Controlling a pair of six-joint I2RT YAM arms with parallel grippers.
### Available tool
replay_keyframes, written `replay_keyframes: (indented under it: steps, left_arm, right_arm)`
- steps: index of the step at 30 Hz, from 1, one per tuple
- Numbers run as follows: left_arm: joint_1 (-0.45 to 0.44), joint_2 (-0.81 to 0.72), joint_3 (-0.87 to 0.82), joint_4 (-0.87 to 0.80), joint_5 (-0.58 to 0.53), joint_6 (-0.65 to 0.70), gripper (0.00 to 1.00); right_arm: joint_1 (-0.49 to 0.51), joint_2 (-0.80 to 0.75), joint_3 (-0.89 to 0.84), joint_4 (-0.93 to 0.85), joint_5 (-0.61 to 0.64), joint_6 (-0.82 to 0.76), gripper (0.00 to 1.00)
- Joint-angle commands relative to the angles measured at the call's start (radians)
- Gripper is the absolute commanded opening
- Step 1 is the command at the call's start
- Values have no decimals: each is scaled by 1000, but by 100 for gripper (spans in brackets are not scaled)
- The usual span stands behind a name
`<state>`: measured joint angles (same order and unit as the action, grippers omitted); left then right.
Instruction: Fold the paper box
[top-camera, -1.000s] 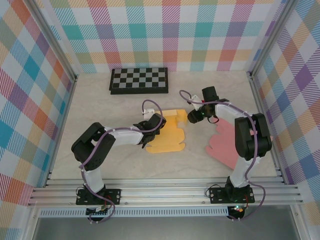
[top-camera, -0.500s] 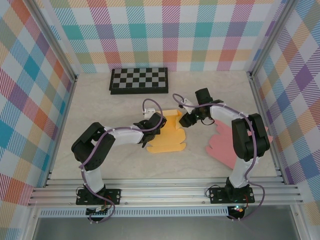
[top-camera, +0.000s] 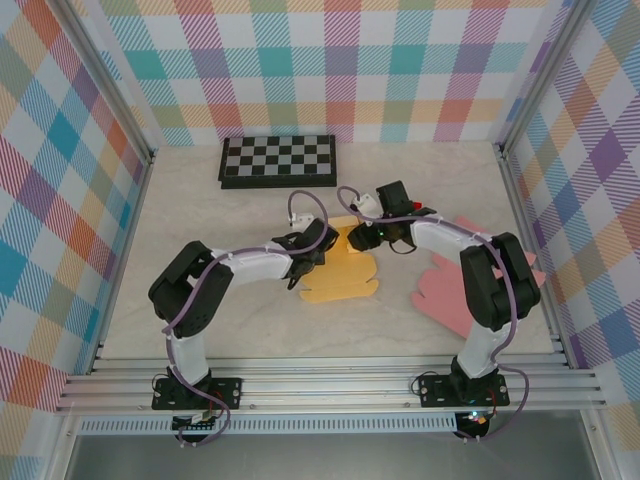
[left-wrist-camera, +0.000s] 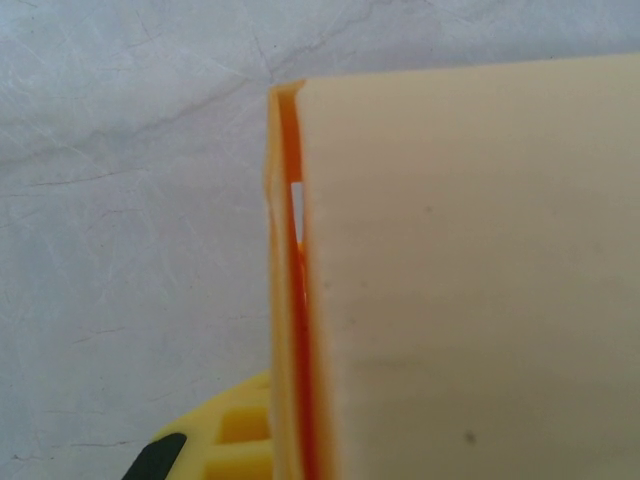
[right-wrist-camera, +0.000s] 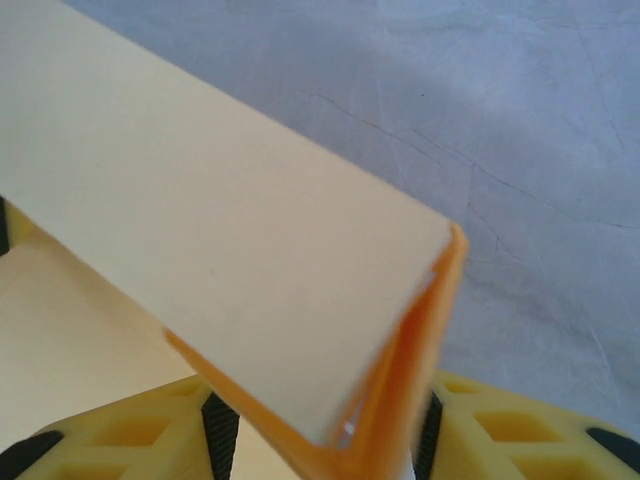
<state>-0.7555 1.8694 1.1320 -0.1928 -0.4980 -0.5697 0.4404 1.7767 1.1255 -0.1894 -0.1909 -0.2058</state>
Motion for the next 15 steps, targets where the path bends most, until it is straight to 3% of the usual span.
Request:
replay_keyframes:
  steps: [1, 8, 15]
  left_arm:
    - [7, 32, 62, -145, 19, -67, 0]
    - [10, 58, 130, -220, 54, -119, 0]
    - [22, 58, 146, -232, 126, -137, 0]
  right_arm:
    - [28, -21, -19, 113, 135, 162, 47]
    - [91, -5, -58, 213, 272, 266, 34]
    - [101, 32, -75, 255, 343, 307, 30]
